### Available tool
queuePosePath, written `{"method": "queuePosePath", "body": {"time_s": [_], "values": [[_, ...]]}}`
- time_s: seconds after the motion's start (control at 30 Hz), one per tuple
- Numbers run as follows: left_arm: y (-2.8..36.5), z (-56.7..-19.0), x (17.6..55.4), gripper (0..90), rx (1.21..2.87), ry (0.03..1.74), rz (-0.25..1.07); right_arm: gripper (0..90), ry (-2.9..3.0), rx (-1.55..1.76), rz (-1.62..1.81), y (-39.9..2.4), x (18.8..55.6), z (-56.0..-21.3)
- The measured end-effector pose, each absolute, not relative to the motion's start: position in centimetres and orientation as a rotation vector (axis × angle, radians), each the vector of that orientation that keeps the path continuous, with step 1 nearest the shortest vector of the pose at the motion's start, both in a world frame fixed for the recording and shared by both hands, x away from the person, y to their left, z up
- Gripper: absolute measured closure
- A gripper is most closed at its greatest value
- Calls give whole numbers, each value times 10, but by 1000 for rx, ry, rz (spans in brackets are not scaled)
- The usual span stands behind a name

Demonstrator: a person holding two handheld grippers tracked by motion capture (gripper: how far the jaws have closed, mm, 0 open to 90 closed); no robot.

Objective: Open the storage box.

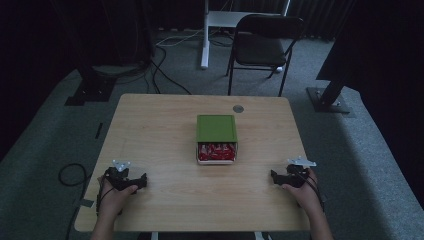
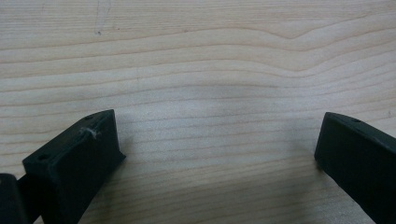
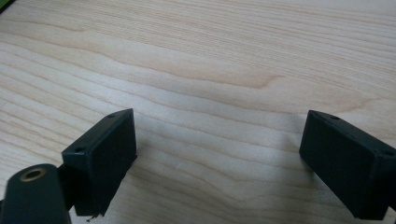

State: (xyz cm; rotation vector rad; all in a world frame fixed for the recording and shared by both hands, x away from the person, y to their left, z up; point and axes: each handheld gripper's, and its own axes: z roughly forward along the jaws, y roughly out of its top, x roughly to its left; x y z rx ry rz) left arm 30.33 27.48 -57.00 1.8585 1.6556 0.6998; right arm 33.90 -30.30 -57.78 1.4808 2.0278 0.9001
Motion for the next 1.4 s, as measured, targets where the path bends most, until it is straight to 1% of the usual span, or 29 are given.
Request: {"method": "queuePosePath", "body": {"time_s": [0.17, 0.5, 0.7, 0.9, 1.03, 1.4], "values": [[273, -570, 303, 13, 1874, 1633, 700, 103, 2028, 1480, 900, -303, 339, -578], [259, -565, 304, 13, 1944, 1506, 727, 103, 2028, 1480, 900, -303, 339, -578], [242, -554, 307, 13, 1984, 1419, 745, 103, 2028, 1481, 899, -303, 339, -578], [220, -546, 309, 13, 2070, 1309, 774, 103, 2027, 1480, 900, -303, 339, -578], [210, -540, 312, 13, 2083, 1267, 786, 104, 2027, 1480, 900, -303, 339, -578], [170, -519, 313, 13, 2136, 1080, 835, 103, 2027, 1482, 902, -303, 339, -578]]}}
